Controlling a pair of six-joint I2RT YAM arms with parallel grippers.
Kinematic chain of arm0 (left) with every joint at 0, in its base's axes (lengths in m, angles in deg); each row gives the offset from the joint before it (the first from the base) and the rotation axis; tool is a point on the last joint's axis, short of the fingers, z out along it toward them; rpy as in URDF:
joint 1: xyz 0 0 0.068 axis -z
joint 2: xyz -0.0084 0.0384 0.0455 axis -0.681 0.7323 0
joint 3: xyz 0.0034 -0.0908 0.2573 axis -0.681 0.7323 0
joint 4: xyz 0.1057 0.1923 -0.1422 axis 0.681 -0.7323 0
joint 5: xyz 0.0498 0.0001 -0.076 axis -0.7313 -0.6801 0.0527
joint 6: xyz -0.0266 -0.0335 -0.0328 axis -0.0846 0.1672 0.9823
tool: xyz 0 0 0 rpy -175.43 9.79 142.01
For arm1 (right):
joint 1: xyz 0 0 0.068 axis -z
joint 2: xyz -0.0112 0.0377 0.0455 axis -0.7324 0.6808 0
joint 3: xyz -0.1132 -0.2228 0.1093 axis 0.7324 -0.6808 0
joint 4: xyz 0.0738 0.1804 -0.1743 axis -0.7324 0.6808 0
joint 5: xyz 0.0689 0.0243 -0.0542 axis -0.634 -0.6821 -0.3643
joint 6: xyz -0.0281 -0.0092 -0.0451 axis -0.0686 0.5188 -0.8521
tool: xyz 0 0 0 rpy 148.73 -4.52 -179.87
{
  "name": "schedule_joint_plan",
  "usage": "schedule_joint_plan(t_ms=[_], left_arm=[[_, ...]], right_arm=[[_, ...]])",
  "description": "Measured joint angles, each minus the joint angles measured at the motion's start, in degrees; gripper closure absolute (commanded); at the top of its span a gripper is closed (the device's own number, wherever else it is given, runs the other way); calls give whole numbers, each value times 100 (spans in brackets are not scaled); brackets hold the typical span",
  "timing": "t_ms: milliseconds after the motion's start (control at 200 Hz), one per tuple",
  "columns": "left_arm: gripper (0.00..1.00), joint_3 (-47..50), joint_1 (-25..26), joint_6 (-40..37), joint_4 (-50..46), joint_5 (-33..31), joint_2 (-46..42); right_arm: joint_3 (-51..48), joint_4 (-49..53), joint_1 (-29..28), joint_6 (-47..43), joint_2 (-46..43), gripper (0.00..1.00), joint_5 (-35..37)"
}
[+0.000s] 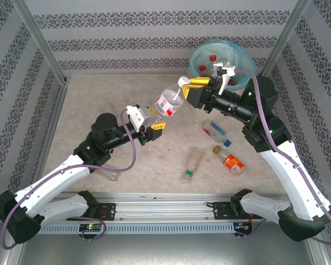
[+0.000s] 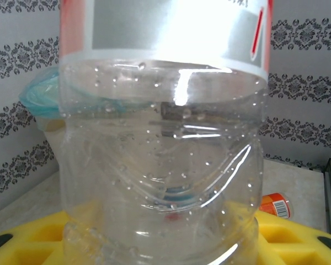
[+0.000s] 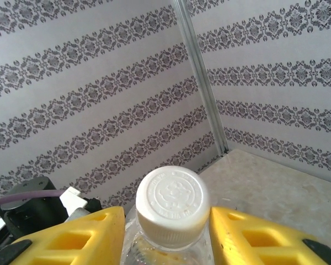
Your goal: Put the plastic bottles in the bin
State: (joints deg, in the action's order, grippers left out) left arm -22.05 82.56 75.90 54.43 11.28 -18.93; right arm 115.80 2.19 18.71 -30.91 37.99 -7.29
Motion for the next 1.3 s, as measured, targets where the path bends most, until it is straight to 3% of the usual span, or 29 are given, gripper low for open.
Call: schedule_joint_plan(t_ms=[210,390,565,650,729,1019,1304], left_arm=[[48,0,4,-81,-90,284,-31],[48,0,4,-98,-153,387,-50],[48,0,4,-101,-181,404,-81],[47,0,4,-101,-223,402,-118],[44,0,4,-98,-260,398,-151],[15,4,4,-105,-105,396,-212],[6,125,7,-98,291,63,-223]], right_arm=[[50,4,-2,101,72,48,-70],[59,4,-39,190,76,58,-81],[74,4,-39,229,81,60,-177],[74,2,-42,238,81,67,-201],[83,-4,-68,286,81,72,-201],[140,55,-76,310,42,99,-33],[595,498,-72,-116,-26,100,872]])
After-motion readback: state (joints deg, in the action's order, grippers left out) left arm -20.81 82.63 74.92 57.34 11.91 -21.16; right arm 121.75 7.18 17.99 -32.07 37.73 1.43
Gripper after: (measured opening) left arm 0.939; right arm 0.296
